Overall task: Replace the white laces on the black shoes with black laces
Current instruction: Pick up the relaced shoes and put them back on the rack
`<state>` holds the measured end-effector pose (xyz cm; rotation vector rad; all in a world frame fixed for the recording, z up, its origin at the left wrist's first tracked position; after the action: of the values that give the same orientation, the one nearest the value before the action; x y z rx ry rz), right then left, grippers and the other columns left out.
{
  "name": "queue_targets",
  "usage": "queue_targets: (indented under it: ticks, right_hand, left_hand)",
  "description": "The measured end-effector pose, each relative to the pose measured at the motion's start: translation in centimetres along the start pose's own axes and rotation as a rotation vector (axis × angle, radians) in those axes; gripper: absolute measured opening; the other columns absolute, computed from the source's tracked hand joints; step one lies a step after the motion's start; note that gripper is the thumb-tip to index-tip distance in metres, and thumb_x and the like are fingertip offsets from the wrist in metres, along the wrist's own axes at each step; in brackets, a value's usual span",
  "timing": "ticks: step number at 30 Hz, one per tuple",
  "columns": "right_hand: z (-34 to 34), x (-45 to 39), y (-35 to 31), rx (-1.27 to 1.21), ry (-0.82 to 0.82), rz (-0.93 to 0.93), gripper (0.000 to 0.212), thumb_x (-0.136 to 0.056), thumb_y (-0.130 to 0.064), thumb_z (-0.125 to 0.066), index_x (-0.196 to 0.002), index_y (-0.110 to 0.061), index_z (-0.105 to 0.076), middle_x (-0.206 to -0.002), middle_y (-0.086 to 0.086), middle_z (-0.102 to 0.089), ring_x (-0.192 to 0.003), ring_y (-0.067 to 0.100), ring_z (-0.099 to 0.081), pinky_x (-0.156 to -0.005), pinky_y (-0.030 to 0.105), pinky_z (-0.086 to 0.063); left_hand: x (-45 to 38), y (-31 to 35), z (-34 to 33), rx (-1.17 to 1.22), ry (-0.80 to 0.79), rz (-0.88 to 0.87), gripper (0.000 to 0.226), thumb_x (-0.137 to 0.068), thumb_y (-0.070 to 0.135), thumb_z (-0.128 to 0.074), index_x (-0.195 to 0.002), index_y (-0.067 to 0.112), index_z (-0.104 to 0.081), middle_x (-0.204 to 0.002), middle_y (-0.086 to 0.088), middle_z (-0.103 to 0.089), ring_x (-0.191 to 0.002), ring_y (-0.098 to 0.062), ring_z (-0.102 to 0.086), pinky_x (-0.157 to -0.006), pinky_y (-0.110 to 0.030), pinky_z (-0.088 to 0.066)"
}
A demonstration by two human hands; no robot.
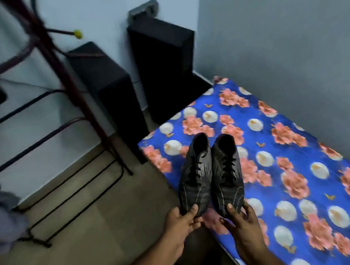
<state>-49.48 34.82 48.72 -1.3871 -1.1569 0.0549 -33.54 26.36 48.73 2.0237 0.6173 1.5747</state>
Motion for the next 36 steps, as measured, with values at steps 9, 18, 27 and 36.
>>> queue_targets:
  ticks: [9,18,27,36]
  right_hand:
    - [-17.1,-2.0,7.3,0.235,-0.284,-0.139,0.053,-0.087,-0.008,-0.075,-0.136,-0.012,-0.055,-0.120,0.019,-0.071,-0.108,0.039,-0.069,-0.084,0.047,-0.059]
    - [-26.0,-6.7,17.3,0.390,-0.388,-0.334,0.041,-0.091,-0.004,-0.069,-0.130,-0.005,-0.058,-0.118,0.021,-0.071,-0.107,0.042,-0.069,-0.077,0.043,-0.061]
    - [-27.8,-21.1,32.6,0.557,-0.339,-0.357,0.041,-0.092,-0.007,-0.069,-0.129,-0.021,-0.059,-0.109,0.005,-0.076,-0.101,0.035,-0.072,-0.065,0.040,-0.061]
    - [-29.6,-33.9,45.3,0.613,-0.328,-0.304,0.055,-0.093,-0.017,-0.072,-0.144,-0.022,-0.051,-0.125,0.004,-0.070,-0.108,0.028,-0.070,-0.071,0.038,-0.060]
  left_hand:
    - [1.2,2.1,16.7,0.313,0.366,-0.048,0.025,-0.091,0.016,-0.074,-0.110,0.001,-0.067,-0.101,-0.020,-0.075,-0.084,-0.027,-0.073,-0.065,-0.026,-0.060]
    - [-5.5,-2.1,25.8,0.531,0.598,0.013,0.028,-0.090,0.016,-0.074,-0.109,-0.003,-0.067,-0.091,-0.015,-0.077,-0.088,-0.032,-0.075,-0.080,-0.040,-0.060]
    - [-23.0,-9.8,32.0,0.653,0.705,0.055,0.026,-0.090,0.015,-0.072,-0.101,-0.008,-0.068,-0.084,-0.022,-0.073,-0.074,-0.029,-0.070,-0.067,-0.033,-0.060]
    - [-38.7,-15.9,37.2,0.708,0.733,-0.024,0.021,-0.091,0.011,-0.072,-0.106,-0.003,-0.069,-0.089,-0.016,-0.077,-0.078,-0.025,-0.074,-0.069,-0.030,-0.062]
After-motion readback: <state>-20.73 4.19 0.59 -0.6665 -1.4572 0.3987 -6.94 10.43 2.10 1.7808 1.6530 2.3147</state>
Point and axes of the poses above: each hand's wrist, its own x-axis away from the middle knuckle, its own z-axis out of the back of the hand, y = z × x, the point moved 1 cm from there along -x, towards the middle knuckle
